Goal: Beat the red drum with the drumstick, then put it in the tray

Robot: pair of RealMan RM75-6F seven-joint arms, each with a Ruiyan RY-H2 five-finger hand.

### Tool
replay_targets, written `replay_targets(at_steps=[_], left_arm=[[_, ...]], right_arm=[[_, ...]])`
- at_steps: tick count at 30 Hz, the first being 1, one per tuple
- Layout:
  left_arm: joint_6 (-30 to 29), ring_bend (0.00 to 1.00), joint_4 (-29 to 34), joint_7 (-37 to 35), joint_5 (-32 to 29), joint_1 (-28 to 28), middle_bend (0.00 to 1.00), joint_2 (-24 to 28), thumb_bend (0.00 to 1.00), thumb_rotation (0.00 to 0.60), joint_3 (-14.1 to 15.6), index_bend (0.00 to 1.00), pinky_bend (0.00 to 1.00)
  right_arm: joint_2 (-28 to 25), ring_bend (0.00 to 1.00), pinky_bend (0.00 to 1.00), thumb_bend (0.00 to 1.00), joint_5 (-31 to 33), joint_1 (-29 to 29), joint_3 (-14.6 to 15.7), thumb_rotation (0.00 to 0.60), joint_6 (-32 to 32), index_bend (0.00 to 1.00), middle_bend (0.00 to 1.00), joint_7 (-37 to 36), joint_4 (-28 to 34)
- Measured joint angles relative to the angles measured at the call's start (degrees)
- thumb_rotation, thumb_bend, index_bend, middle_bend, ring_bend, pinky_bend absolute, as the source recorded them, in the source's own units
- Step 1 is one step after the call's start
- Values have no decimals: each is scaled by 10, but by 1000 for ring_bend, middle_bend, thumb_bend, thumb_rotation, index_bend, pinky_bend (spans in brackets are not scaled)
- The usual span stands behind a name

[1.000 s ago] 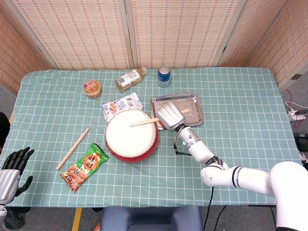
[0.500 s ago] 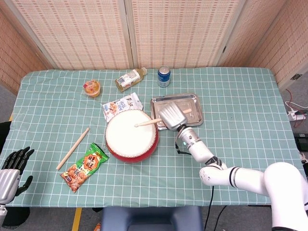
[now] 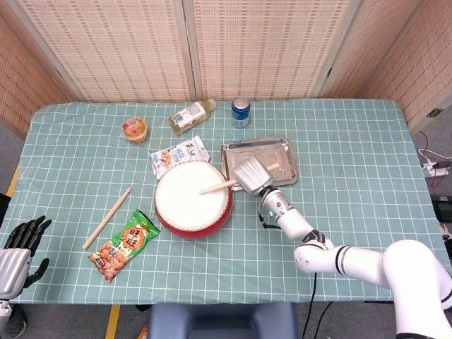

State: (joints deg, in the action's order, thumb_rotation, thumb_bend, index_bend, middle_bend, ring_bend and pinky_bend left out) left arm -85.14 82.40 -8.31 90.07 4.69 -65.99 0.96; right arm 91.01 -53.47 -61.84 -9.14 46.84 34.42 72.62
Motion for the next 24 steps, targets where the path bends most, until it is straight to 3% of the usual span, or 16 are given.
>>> replay_targets(at_steps=[7,11,19,24], left_arm=[[-5,0,-1,-2,1,0,0,1,366,600,-2,12,11],[-6,0,0,-3,2,-1,0,1,365,600,-1,12,11],[-5,0,-7,-7,0,-3,0,-1,367,600,0,12,11],[-7,0,-7,-8,1,-3,0,-2,367,600,-1,12,11]], right_arm=[[-7,1000,1000,612,-45,12,-31,600,38,1000,999,-84,20],[-10,1000,1000,611,-73,14,-31,600,36,1000,999,-124,22],[5,1000,1000,611,-24,8,5,600,-1,1000,999,6,-10],[4,1000,1000,612,-6,11,-3,600,11,1000,999,24,-6]])
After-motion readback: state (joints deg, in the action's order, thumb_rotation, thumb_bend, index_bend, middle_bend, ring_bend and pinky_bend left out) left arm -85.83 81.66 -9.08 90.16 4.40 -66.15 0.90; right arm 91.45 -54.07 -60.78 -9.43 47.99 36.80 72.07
